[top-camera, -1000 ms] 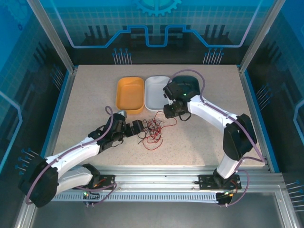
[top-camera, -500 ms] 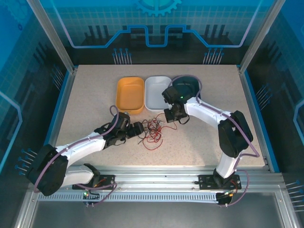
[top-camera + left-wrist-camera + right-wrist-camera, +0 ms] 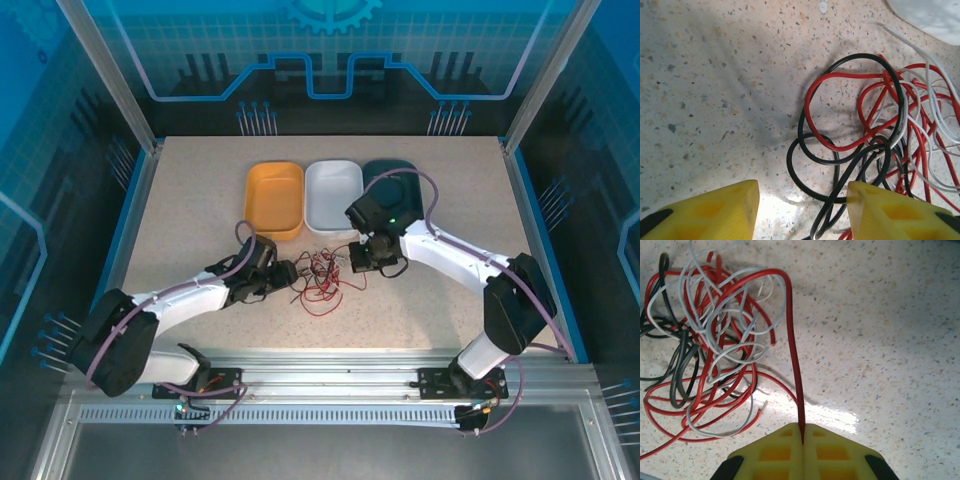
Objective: Untangle the cables
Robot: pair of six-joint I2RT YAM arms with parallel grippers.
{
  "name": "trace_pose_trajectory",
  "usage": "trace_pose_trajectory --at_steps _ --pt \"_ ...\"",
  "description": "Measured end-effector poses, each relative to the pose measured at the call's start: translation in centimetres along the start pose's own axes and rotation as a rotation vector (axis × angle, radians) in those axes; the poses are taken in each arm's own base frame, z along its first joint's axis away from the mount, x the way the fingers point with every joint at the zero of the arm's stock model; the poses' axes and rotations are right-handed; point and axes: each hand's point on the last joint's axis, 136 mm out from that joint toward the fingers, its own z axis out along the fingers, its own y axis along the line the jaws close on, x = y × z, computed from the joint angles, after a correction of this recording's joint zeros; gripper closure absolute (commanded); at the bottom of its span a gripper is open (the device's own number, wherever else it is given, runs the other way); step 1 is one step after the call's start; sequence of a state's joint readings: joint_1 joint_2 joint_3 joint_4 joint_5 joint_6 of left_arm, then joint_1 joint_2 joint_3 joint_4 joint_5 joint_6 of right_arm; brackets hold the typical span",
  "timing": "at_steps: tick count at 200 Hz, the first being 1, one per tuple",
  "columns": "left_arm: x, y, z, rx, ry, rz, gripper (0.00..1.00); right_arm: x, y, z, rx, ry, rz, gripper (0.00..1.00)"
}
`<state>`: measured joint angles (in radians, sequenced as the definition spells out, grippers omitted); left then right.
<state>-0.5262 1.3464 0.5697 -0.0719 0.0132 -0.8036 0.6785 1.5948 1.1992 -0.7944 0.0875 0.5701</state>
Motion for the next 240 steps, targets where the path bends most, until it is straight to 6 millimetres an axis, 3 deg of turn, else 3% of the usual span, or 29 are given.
trace_pose_trajectory --at_steps 36,81,128,180,240 --pt "0.6 0.0 0.9 0.002 0.042 -0.008 0.72 0.5 0.3 0.0 0.006 0.01 0.005 0.9" --pt "0.2 -1.2 1.1 0.036 0.051 0.01 1.0 0.3 -0.3 -0.4 0.046 0.004 0.008 0.81" --pt "-0.6 -1.6 -0.8 0.04 0.009 0.045 1.0 -0.3 -0.5 -0.8 0.062 -0.022 0.018 0.68" --pt "-1.1 -1.9 -2.8 0.038 -0.022 0.046 0.64 -0.6 -0.3 -1.8 0.044 -0.054 0.022 0.59" --pt "0.0 -1.3 -2.0 0.017 0.037 -0.005 0.6 -1.3 -0.1 -3.0 0.03 -0.109 0.02 0.5"
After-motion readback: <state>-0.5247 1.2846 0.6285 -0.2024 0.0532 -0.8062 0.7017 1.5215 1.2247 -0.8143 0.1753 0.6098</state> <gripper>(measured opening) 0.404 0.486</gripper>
